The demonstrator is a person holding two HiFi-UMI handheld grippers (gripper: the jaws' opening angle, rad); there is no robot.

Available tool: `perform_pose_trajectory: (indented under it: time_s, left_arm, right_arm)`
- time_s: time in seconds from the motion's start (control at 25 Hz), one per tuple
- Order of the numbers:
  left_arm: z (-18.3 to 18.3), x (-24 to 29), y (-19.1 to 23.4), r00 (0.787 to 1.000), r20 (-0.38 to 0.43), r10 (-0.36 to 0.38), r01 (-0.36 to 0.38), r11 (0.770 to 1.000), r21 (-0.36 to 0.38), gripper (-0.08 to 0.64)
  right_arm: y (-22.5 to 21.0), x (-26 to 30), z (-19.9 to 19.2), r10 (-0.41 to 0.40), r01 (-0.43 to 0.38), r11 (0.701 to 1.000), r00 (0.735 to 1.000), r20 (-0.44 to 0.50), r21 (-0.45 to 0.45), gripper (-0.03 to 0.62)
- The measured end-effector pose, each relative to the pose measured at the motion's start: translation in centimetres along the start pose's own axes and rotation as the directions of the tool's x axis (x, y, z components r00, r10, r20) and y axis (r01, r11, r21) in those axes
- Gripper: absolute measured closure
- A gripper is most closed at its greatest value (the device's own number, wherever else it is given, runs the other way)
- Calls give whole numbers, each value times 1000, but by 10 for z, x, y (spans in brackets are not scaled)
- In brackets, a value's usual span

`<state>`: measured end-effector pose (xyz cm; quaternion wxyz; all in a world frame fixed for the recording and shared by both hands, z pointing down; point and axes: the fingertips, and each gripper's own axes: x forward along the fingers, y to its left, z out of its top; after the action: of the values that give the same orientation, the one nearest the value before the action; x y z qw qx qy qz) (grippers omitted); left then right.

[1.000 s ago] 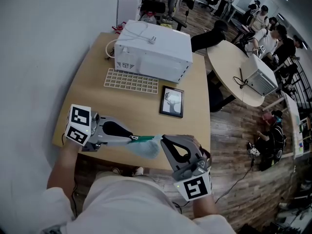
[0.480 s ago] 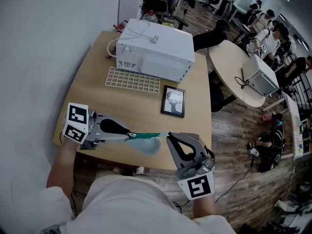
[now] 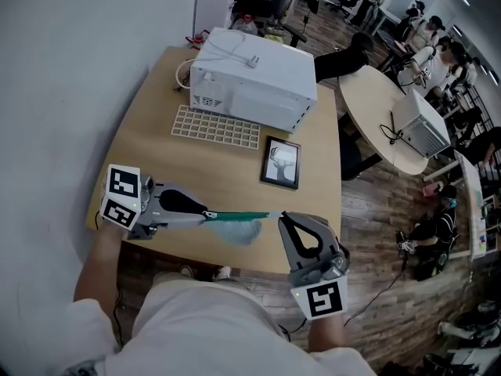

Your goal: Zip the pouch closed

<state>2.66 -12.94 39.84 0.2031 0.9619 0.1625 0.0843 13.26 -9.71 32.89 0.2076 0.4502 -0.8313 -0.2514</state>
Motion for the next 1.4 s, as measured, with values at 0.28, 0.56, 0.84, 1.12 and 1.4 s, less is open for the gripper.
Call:
perform_pose_trajectory:
  time_s: [0.28, 0.56, 0.84, 1.12, 1.4]
  left_arm:
    - [1, -1, 2, 1000, 14, 11, -11, 1000, 5, 511]
    - [-2, -11, 9, 998, 1, 61, -61, 998, 10, 511]
    - [-3, -16, 9, 997, 31, 73, -73, 997, -6, 511]
    - [-3, -17, 8, 996, 42, 82, -82, 997, -7, 511]
    - [-26, -39, 25, 984, 64, 164, -160, 985, -66, 549]
  right_arm:
    - [-1, -1, -6, -7, 7, 1000, 1000, -8, 10, 589]
    - [-19, -10, -13, -55, 55, 998, 998, -15, 35, 589]
    - [-24, -14, -18, -70, 71, 997, 997, -14, 43, 588]
    - [-26, -14, -19, -73, 74, 996, 997, -7, 48, 588]
    - [-36, -14, -18, -113, 113, 990, 994, -5, 89, 589]
